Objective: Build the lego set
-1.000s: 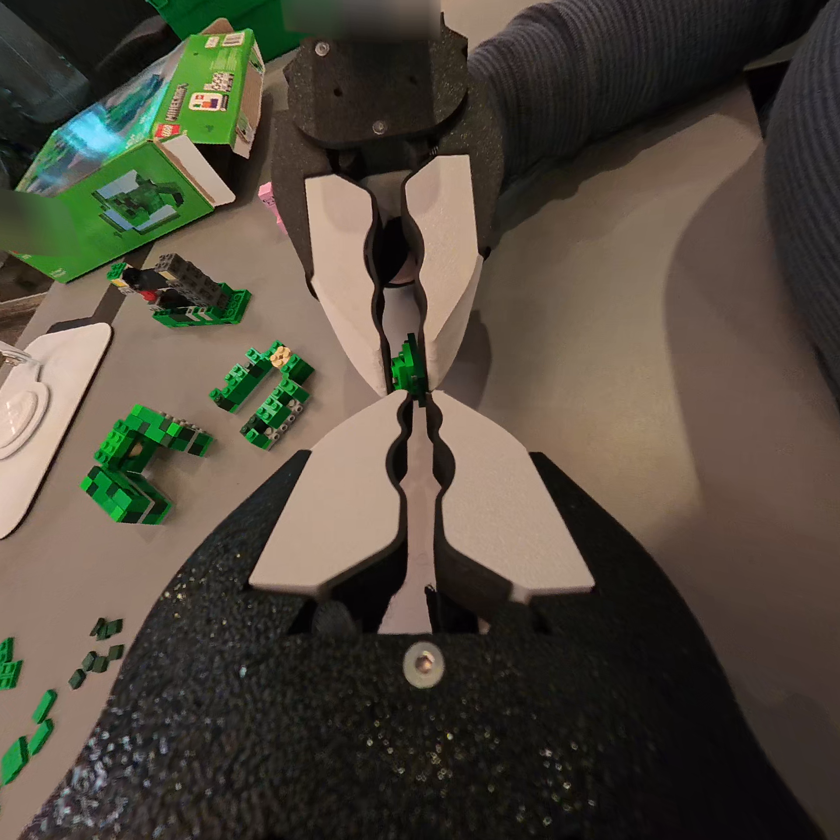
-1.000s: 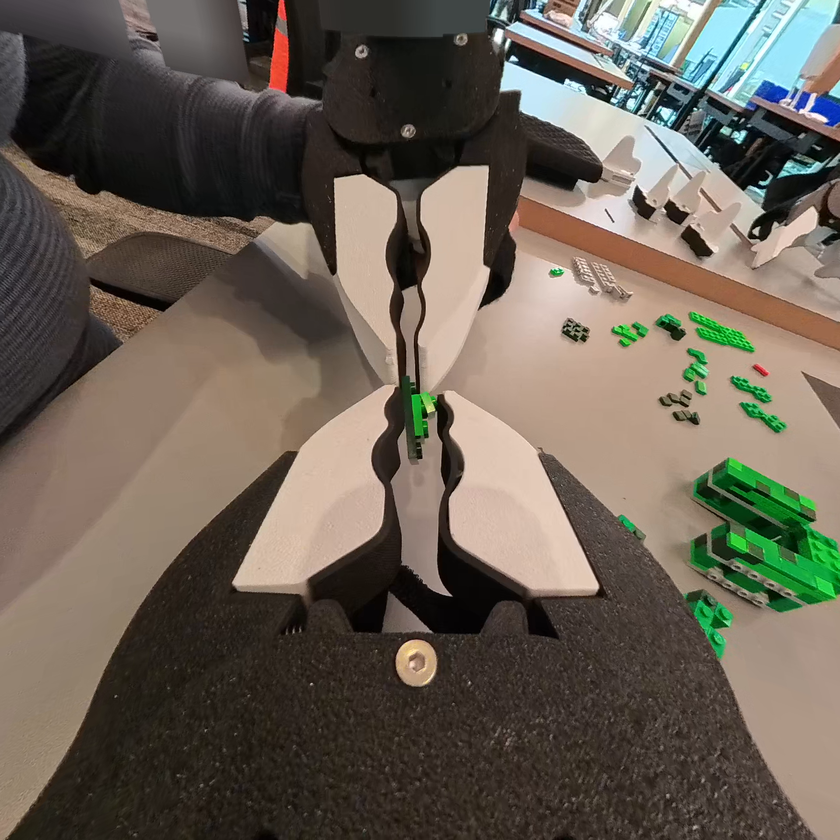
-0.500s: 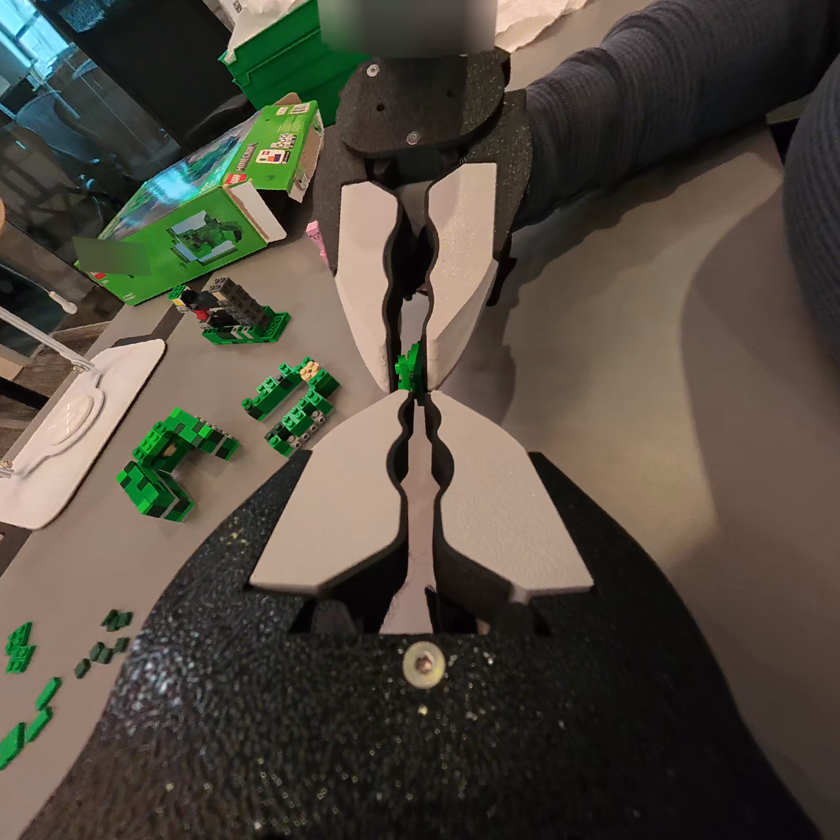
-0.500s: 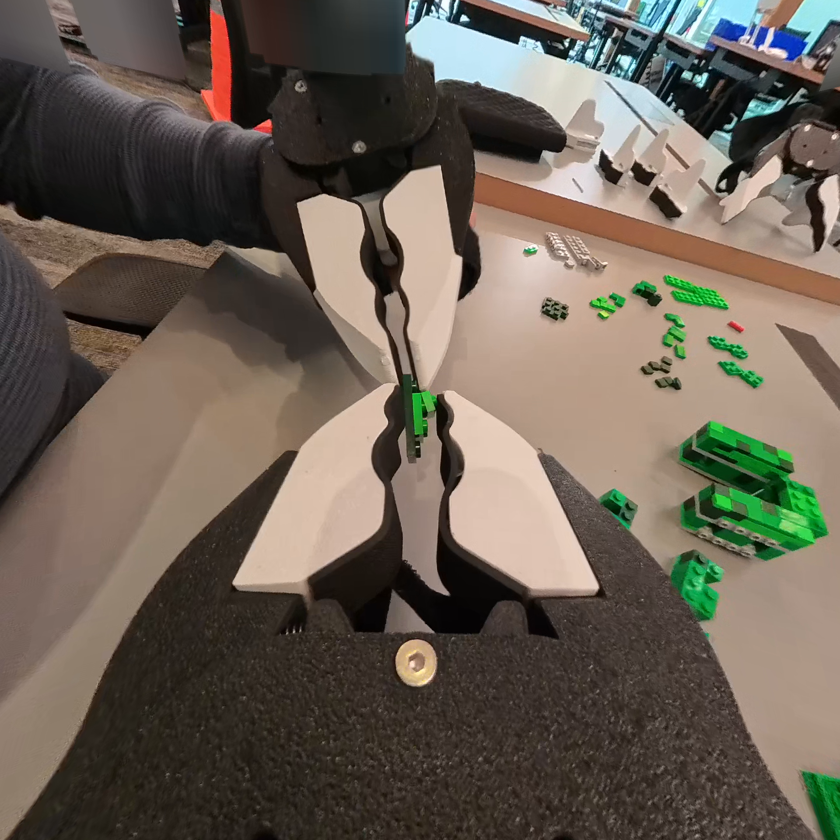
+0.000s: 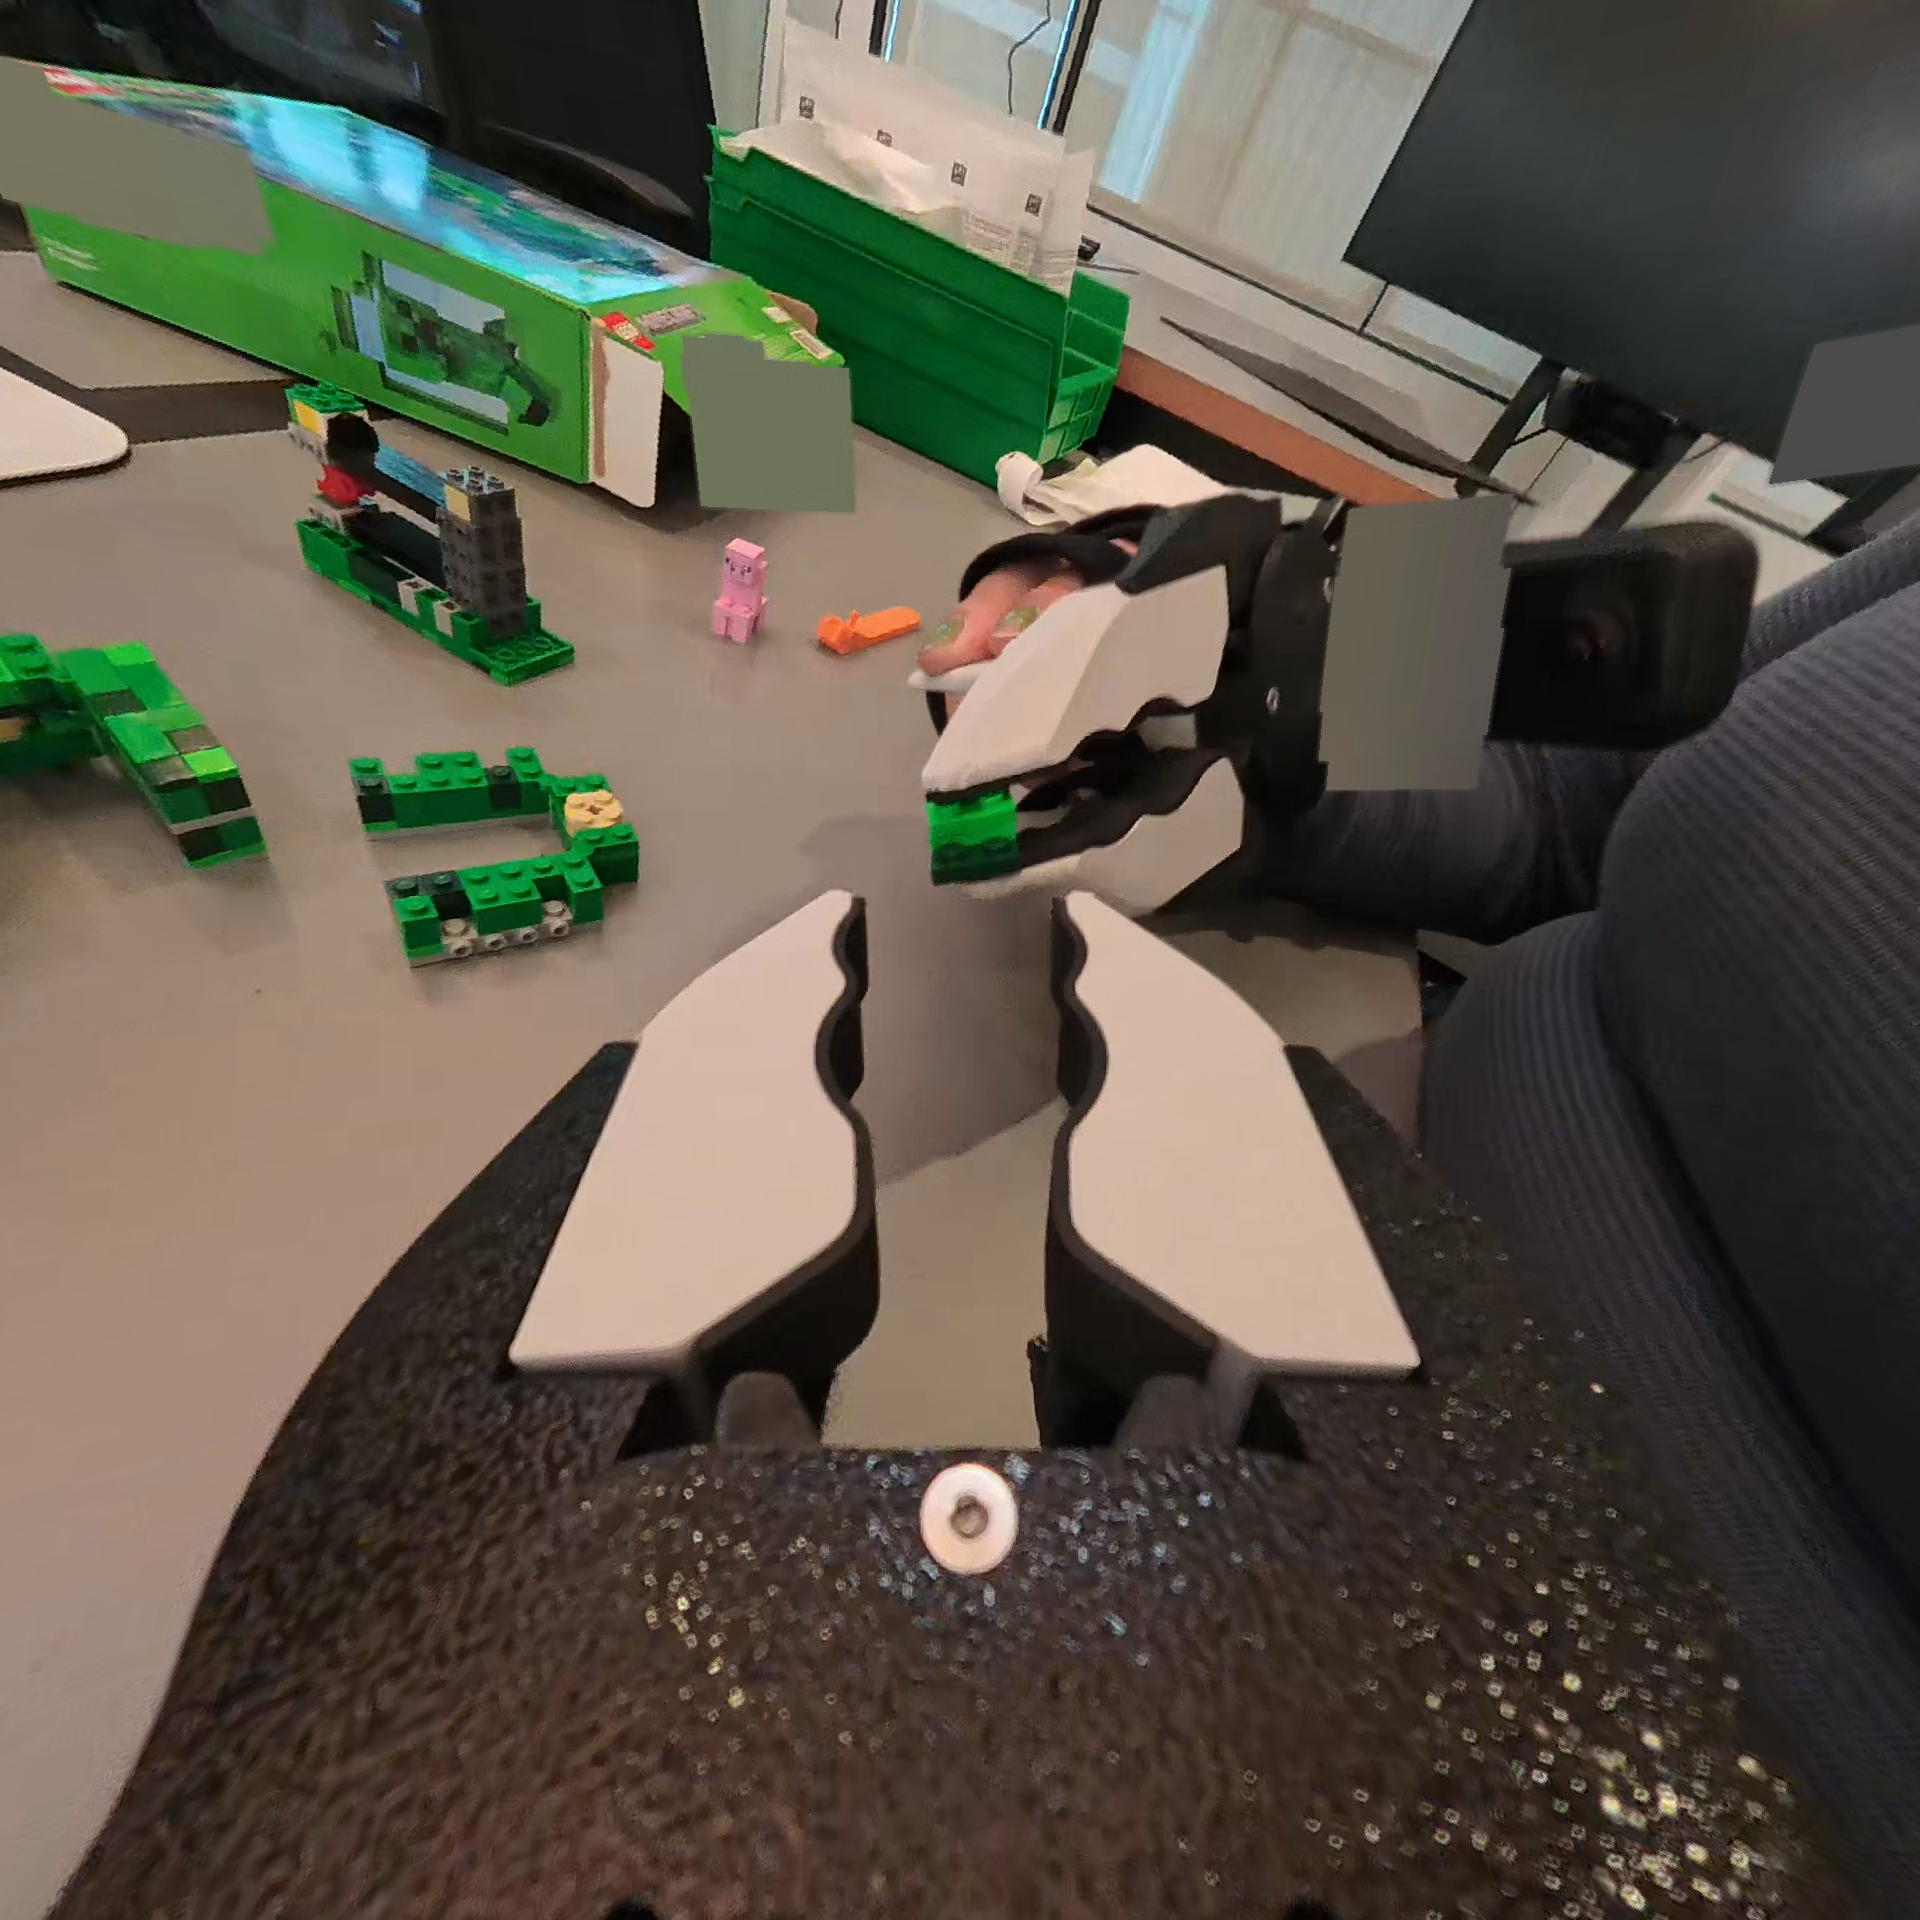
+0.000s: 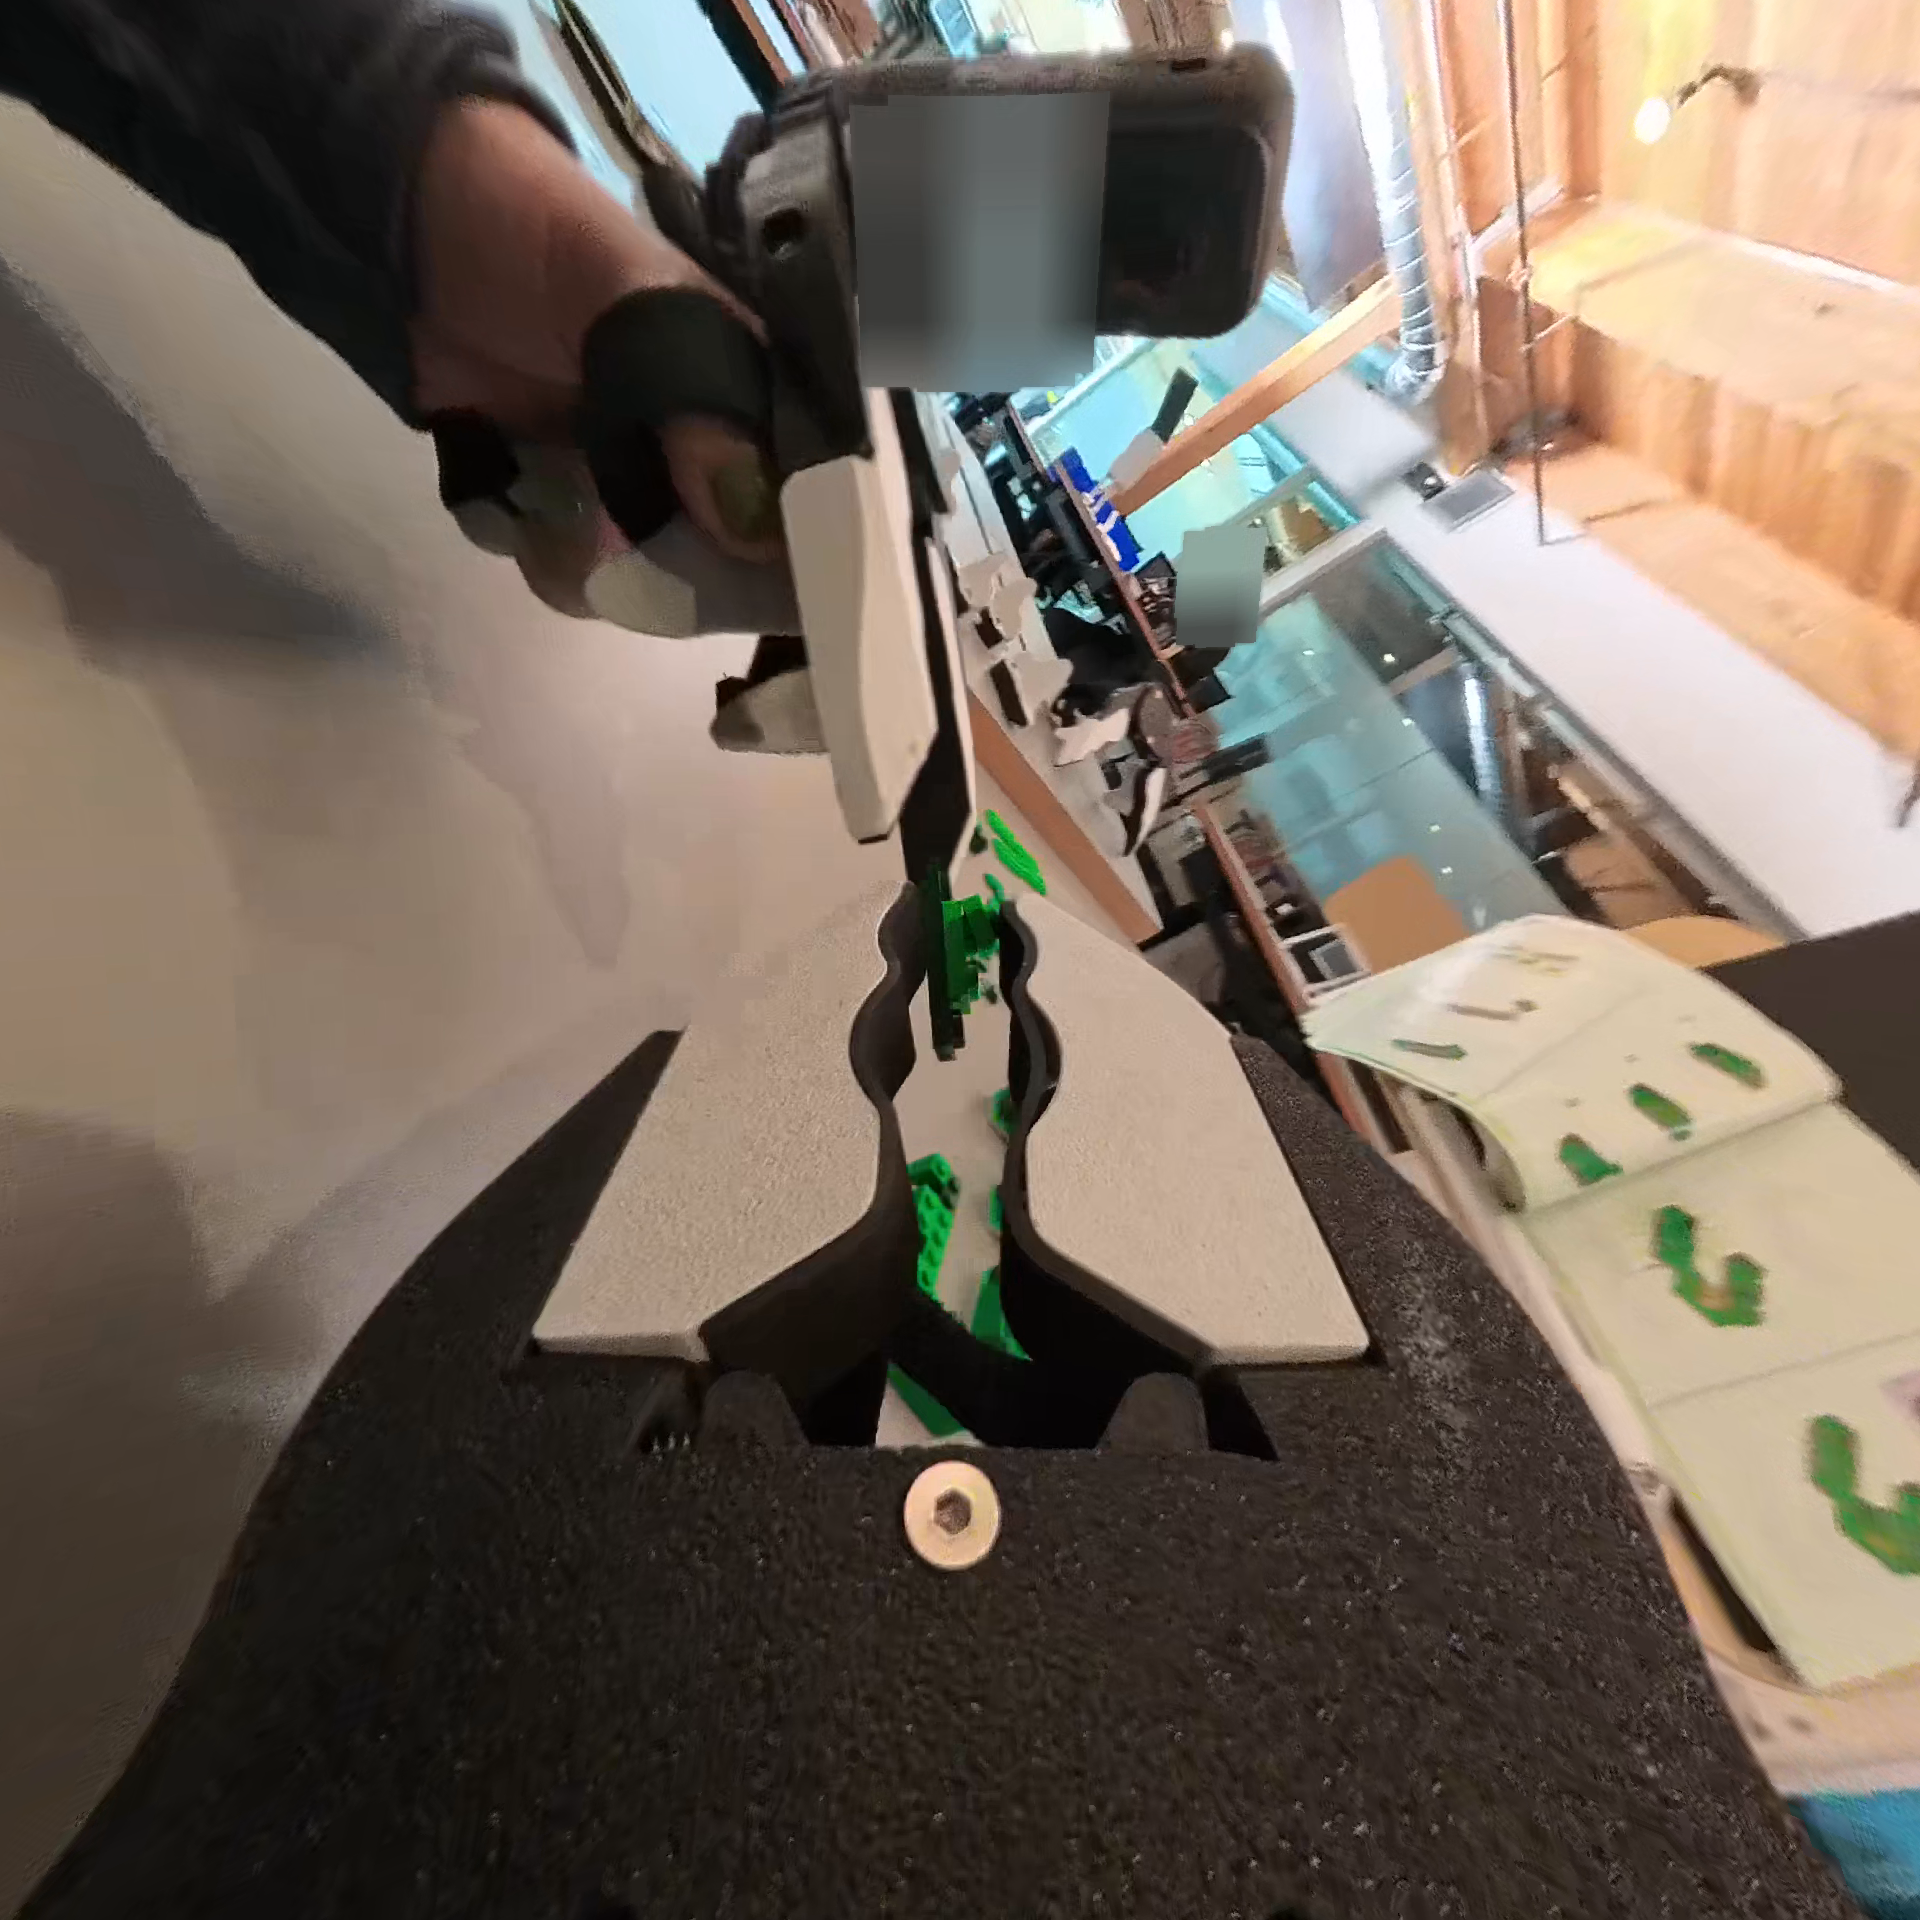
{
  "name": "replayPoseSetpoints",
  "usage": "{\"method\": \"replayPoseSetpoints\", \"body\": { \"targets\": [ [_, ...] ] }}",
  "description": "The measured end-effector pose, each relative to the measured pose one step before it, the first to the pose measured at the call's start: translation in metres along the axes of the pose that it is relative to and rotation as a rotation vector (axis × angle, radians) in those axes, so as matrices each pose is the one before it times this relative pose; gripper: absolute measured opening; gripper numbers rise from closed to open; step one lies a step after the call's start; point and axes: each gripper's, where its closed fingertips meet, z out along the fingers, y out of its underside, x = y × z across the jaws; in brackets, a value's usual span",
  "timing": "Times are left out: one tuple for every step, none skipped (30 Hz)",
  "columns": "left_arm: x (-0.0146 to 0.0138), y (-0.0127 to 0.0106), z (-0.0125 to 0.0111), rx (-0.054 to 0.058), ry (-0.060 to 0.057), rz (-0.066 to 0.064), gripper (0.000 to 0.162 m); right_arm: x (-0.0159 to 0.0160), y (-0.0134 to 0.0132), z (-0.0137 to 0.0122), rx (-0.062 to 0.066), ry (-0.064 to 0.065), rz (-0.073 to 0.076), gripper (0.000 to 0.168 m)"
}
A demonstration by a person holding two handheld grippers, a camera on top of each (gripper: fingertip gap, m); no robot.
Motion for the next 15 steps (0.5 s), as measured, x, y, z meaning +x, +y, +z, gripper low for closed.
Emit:
{"method": "replayPoseSetpoints", "body": {
  "targets": [
    [0.0007, -0.00073, 0.00068, -0.0042, -0.003, -0.0005, 0.033, -0.00161, -0.0007, 0.00035, -0.0044, 0.0037, -0.0326, 0.013],
    [0.00006, -0.00019, 0.00094, -0.0079, -0.009, 0.0059, 0.032, -0.00211, -0.00032, 0.00048, -0.0057, 0.0005, -0.0293, 0.013],
    [0.00038, 0.00028, 0.00091, -0.0091, -0.0075, 0.0105, 0.03, -0.00192, -0.00029, 0.00066, -0.0045, -0.0002, -0.0238, 0.013],
    [0.00128, 0.00014, 0.00093, -0.0069, -0.0002, 0.0127, 0.027, -0.00183, -0.00043, 0.00061, -0.0013, -0.0019, -0.0157, 0.013],
    [0.00104, 0.00049, 0.00078, -0.0066, 0.0006, 0.0098, 0.024, -0.00109, -0.00066, 0.00027, 0.0017, 0.0005, -0.0078, 0.013],
    [0.00043, 0.00064, 0.00058, -0.0082, -0.0003, 0.0039, 0.023, -0.00082, -0.00022, 0.00002, 0.0008, -0.0016, -0.0035, 0.013],
    [0.00021, 0.00056, 0.00033, -0.007, 0.0016, -0.0008, 0.021, -0.00029, -0.00012, -0.00011, 0.0007, -0.001, -0.0012, 0.013],
    [0.00014, 0.0001, 0.00002, -0.004, 0.0024, -0.0033, 0.021, 0.00007, 0.00002, -0.00012, 0.0008, 0.0013, 0.0004, 0.013],
    [-0.00004, -0.00023, -0.00003, -0.0027, 0.0024, -0.0053, 0.021, 0.00028, -0.00022, -0.00006, 0.0019, 0.0016, 0.0006, 0.013],
    [-0.00041, -0.00023, 0.00006, -0.0031, -0.0005, -0.006, 0.022, 0.00023, -0.00018, -0.00023, 0.0012, 0.0014, 0.0005, 0.013],
    [-0.00058, 0.0, 0.00009, -0.005, -0.0022, -0.0044, 0.024, -0.00004, -0.00019, -0.0002, 0.0017, 0.0001, 0.0006, 0.013],
    [-0.00096, 0.0001, -0.00013, -0.0063, -0.0052, -0.0046, 0.026, -0.00011, -0.00019, -0.00009, 0.0018, 0.0002, 0.0004, 0.013],
    [-0.00054, 0.00029, -0.00017, -0.0077, -0.0029, -0.0047, 0.028, -0.00014, -0.00027, 0.00002, 0.0012, 0.0, -0.0006, 0.013],
    [0.00013, 0.00022, -0.00022, -0.0076, 0.0015, -0.0044, 0.028, -0.00013, -0.00034, 0.00007, 0.0003, 0.001, -0.0018, 0.013],
    [0.00053, 0.00013, -0.00012, -0.0071, 0.0029, -0.0022, 0.027, -0.00004, -0.00031, 0.00011, 0.0003, 0.0007, -0.0017, 0.013]
  ]
}}
